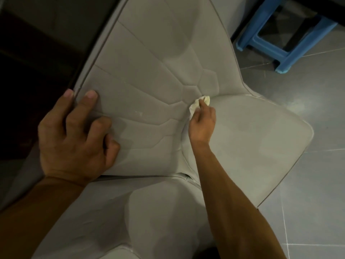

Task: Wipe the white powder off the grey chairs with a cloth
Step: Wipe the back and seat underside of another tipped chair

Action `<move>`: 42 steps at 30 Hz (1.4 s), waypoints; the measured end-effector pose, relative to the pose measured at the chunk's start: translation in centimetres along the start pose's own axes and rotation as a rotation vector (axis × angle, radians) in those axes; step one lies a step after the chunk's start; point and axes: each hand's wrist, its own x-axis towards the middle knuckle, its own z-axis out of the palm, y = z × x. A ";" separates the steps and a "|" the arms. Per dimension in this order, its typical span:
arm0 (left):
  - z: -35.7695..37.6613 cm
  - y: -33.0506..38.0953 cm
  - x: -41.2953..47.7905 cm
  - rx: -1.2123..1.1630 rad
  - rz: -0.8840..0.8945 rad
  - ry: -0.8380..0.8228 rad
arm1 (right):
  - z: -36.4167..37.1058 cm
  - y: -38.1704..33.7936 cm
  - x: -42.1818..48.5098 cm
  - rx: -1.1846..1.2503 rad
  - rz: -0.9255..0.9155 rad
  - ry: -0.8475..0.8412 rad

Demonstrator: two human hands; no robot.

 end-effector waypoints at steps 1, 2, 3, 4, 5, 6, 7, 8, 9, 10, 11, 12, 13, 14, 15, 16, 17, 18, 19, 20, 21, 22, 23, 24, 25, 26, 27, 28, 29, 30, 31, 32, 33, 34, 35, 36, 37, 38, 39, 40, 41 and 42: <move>0.0 0.0 0.0 -0.001 -0.007 0.008 | -0.2 -1.4 -0.3 0.054 -0.088 0.054; -0.1 0.1 0.0 0.003 -0.015 0.023 | -0.1 -2.5 -0.6 0.088 -0.146 0.086; -0.2 0.3 0.1 0.002 -0.018 0.037 | 0.1 -3.0 -0.7 0.096 -0.163 0.105; -0.4 0.5 0.3 -0.002 -0.018 0.046 | 0.5 -2.8 -0.7 0.090 -0.132 0.097; -0.5 0.6 0.5 -0.001 -0.015 0.052 | 0.9 -2.1 -0.4 0.073 -0.039 0.049; -0.6 0.7 0.6 0.010 -0.014 0.059 | 1.2 -1.1 0.0 0.064 0.114 -0.046; -0.7 0.7 0.6 0.024 -0.018 0.069 | 1.2 -0.3 0.4 0.040 0.273 -0.158; -0.7 0.7 0.7 0.032 -0.020 0.076 | 1.1 0.3 0.4 0.005 0.354 -0.217; -0.7 0.7 0.7 0.031 -0.018 0.082 | 0.7 0.3 0.3 -0.017 0.337 -0.202; -0.7 0.8 0.7 0.028 -0.014 0.084 | 0.2 -0.1 0.2 -0.002 0.243 -0.127; -0.7 0.9 0.7 0.032 -0.009 0.086 | -0.6 -1.3 0.1 0.049 0.127 -0.043; -0.8 1.0 0.6 0.040 -0.009 0.085 | -1.2 -2.7 0.0 0.108 0.020 0.029; -0.8 0.9 0.6 0.040 -0.008 0.083 | -1.6 -4.2 0.1 0.165 -0.067 0.080; -0.6 0.9 0.5 0.034 -0.007 0.079 | -1.9 -5.4 0.2 0.215 -0.127 0.108; -0.3 0.7 0.3 0.035 -0.006 0.070 | -1.7 -6.4 0.3 0.254 -0.149 0.117; 0.0 0.4 0.0 0.039 -0.006 0.051 | -1.3 -6.8 0.5 0.273 -0.128 0.114; 0.3 0.2 -0.2 0.038 -0.006 0.027 | -0.8 -6.9 0.8 0.281 -0.071 0.102; 0.4 0.0 -0.4 0.030 -0.007 0.006 | -0.4 -6.5 1.1 0.276 -0.003 0.089; 0.4 0.0 -0.3 0.019 -0.010 0.005 | 0.0 -5.8 1.4 0.262 0.055 0.078; 0.2 0.2 -0.1 0.013 -0.014 0.017 | 0.2 -4.9 1.8 0.232 0.100 0.058; 0.0 0.3 0.1 0.014 -0.014 0.040 | 0.1 -4.0 2.3 0.186 0.142 0.025; -0.5 0.6 0.4 0.018 -0.013 0.061 | -0.2 -3.5 2.6 0.138 0.188 -0.019; -0.7 0.8 0.7 0.016 -0.010 0.073 | -0.7 -3.1 2.7 0.106 0.232 -0.060; -0.9 1.0 0.8 0.011 -0.008 0.078 | -1.2 -2.9 2.6 0.082 0.252 -0.087; -1.0 1.0 0.9 0.008 -0.009 0.081 | -1.8 -2.9 2.4 0.075 0.242 -0.082; -1.0 1.0 0.9 0.010 -0.012 0.084 | -2.3 -3.4 2.0 0.102 0.209 -0.043; -0.9 1.0 0.8 0.016 -0.017 0.088 | -3.0 -4.2 1.4 0.159 0.146 0.009; -0.9 1.0 0.8 0.020 -0.021 0.086 | -3.5 -5.2 0.6 0.225 0.050 0.055; -0.8 1.0 0.7 0.021 -0.022 0.085 | -3.7 -6.0 -0.4 0.261 -0.063 0.074; -0.7 1.0 0.7 0.022 -0.021 0.087 | -3.4 -6.5 -1.7 0.273 -0.156 0.051; -0.6 0.9 0.7 0.025 -0.018 0.092 | -2.6 -6.3 -2.8 0.268 -0.195 -0.016; -0.6 0.9 0.7 0.024 -0.022 0.095 | -2.0 -5.8 -4.0 0.253 -0.154 -0.111; -0.6 0.9 0.7 0.019 -0.025 0.091 | -1.3 -4.6 -4.8 0.208 -0.054 -0.229; -0.7 0.9 0.6 0.012 -0.028 0.083 | -1.0 -2.9 -5.5 0.100 0.059 -0.376; -0.7 0.9 0.6 0.008 -0.031 0.075 | -1.1 -1.4 -5.9 -0.083 0.156 -0.563; -0.7 0.9 0.6 0.004 -0.034 0.070 | -1.4 0.2 -6.4 -0.279 0.220 -0.747; -0.7 0.9 0.6 0.003 -0.035 0.070 | -2.1 1.4 -6.8 -0.403 0.229 -0.856; -0.6 1.0 0.5 0.004 -0.037 0.072 | -2.7 2.3 -7.2 -0.433 0.199 -0.868; -0.6 0.9 0.5 0.011 -0.036 0.075 | -2.9 3.0 -7.7 -0.397 0.152 -0.804; -0.6 1.0 0.5 0.017 -0.036 0.074 | -3.1 3.2 -8.2 -0.328 0.148 -0.705; -0.6 1.0 0.5 0.020 -0.035 0.072 | -3.3 3.0 -8.5 -0.255 0.175 -0.609; -0.6 1.0 0.5 0.021 -0.036 0.072 | -3.2 2.8 -8.9 -0.188 0.195 -0.525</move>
